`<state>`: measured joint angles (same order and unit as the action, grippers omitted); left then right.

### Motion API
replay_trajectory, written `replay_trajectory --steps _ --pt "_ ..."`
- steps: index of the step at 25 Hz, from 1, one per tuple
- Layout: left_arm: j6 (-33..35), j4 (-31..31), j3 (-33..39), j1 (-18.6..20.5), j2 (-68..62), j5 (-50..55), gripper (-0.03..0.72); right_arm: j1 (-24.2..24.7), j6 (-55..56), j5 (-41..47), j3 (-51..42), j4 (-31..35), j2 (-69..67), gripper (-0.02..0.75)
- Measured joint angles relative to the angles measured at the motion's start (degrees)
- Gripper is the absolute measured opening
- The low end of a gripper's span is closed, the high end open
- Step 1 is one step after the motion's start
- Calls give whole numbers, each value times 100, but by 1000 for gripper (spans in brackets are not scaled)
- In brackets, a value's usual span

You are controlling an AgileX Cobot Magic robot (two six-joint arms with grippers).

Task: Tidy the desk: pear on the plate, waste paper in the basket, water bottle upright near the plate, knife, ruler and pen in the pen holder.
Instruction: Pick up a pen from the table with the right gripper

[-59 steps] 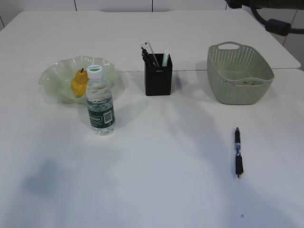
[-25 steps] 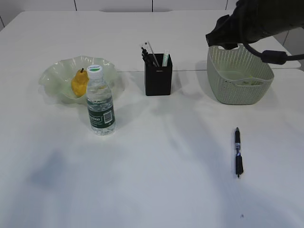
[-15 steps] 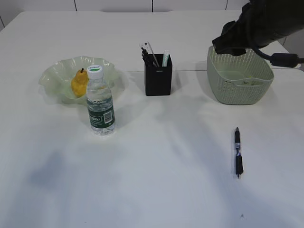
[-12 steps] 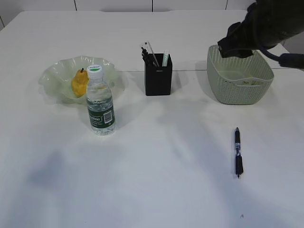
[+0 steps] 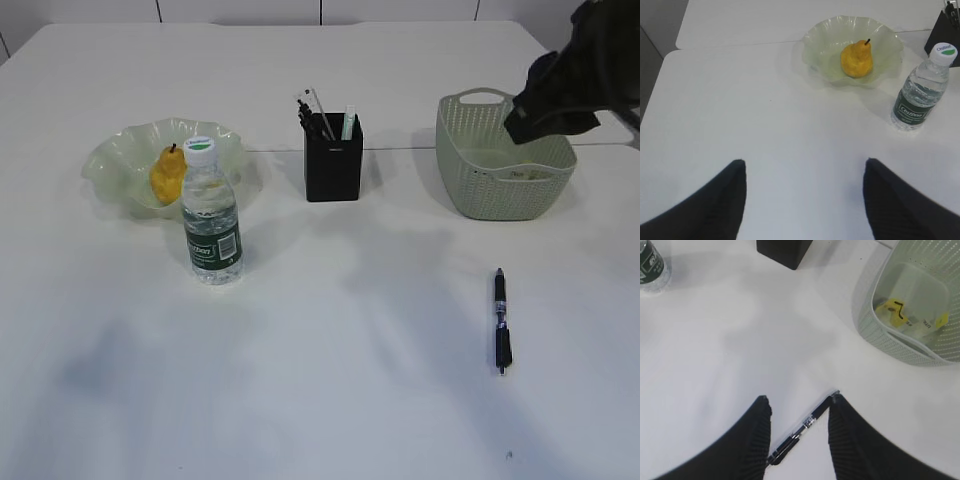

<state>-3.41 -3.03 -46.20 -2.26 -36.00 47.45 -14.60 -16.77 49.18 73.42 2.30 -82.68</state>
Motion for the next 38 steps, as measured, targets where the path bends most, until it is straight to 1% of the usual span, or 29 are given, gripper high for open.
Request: replay_trajectory --steps 7,12,16,21,28,30,33,34,38 --pt "0 8 0 0 0 10 518 0 9 687 10 0 133 291" --pt "0 8 0 0 0 113 517 0 521 1199 10 -46 133 291" --pt "0 8 0 0 0 124 517 0 927 1243 10 -82 -40 291" --pt "0 -2 0 0 0 150 513 0 1348 1177 10 -155 -704 291" --pt "0 -2 0 -312 0 160 498 100 2595 1158 10 -164 -1789 293" --pt "0 -2 0 -338 0 160 498 182 2732 1179 10 -164 -1985 312" --pt "0 -2 0 -341 0 173 496 288 2953 1167 -40 -296 -2101 389" --pt "0 -12 0 -350 0 188 496 309 3109 1140 -67 -388 -2104 403" --pt "0 -12 0 -350 0 216 492 408 3677 870 -259 -551 -2140 424"
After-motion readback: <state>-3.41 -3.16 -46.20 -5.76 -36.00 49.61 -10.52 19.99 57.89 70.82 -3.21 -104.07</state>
